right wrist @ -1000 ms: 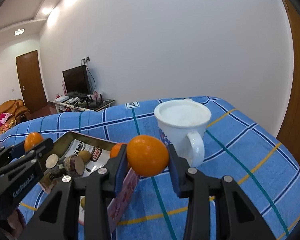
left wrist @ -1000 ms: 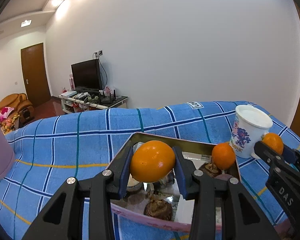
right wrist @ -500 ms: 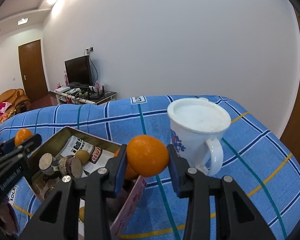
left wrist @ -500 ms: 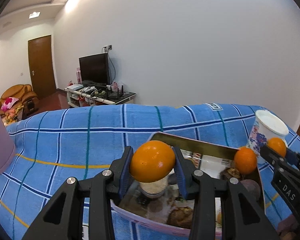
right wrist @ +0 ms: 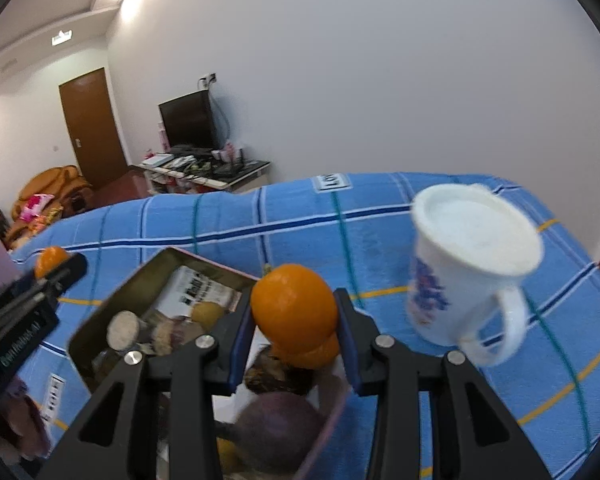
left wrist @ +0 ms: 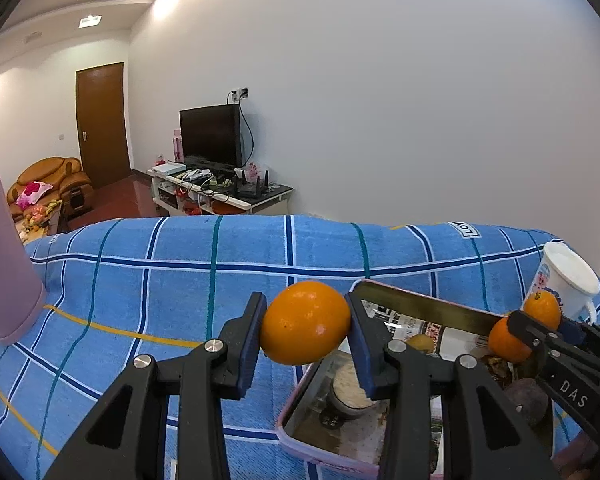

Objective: Organize fruits
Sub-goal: 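Lower both oranges into the tin and open both tools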

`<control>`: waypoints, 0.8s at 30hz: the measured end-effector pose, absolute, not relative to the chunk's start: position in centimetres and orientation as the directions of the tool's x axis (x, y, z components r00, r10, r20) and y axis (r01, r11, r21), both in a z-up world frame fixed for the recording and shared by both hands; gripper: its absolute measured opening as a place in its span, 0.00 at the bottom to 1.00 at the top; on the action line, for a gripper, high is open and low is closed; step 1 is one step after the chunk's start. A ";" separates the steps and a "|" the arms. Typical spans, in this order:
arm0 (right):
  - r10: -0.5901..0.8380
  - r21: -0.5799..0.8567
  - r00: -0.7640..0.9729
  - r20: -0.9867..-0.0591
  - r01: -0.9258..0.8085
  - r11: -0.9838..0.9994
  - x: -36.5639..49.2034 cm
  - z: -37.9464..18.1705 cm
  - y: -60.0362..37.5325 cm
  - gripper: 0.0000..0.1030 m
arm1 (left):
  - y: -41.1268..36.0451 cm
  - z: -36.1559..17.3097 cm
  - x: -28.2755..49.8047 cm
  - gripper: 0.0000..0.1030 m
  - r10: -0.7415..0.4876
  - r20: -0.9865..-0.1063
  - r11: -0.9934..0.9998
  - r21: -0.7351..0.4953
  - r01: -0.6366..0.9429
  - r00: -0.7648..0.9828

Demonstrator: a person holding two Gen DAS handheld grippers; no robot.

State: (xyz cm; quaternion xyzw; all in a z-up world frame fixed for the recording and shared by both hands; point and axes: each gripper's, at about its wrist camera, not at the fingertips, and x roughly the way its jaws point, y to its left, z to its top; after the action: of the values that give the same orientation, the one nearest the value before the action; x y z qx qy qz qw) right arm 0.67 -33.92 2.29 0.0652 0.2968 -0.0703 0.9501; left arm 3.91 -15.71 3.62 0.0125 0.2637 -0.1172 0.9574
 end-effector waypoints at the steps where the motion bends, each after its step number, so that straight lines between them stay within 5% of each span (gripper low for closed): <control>1: -0.088 0.084 0.813 -0.576 0.166 0.982 0.9 2.2 -33.6 0.40 | -15.7 3.6 3.9 0.41 -0.216 -0.508 0.972 -0.036 0.230 0.833; 14: 0.015 0.108 0.812 -0.583 0.059 0.992 3.7 4.1 -29.8 0.40 | -16.7 3.7 4.5 0.40 -0.256 -0.513 0.959 -0.026 0.283 0.819; 24: 0.056 0.162 0.733 -0.678 0.074 0.984 5.6 2.4 -31.6 0.40 | -18.7 2.3 4.6 0.40 -0.227 -0.565 0.950 0.051 0.308 0.793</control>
State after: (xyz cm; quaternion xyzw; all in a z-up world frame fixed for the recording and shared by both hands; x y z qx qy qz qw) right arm 5.61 -31.59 2.35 0.0891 0.3653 -0.0049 0.9266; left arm 4.57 -18.73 2.31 0.0702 0.2887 -0.1416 0.9443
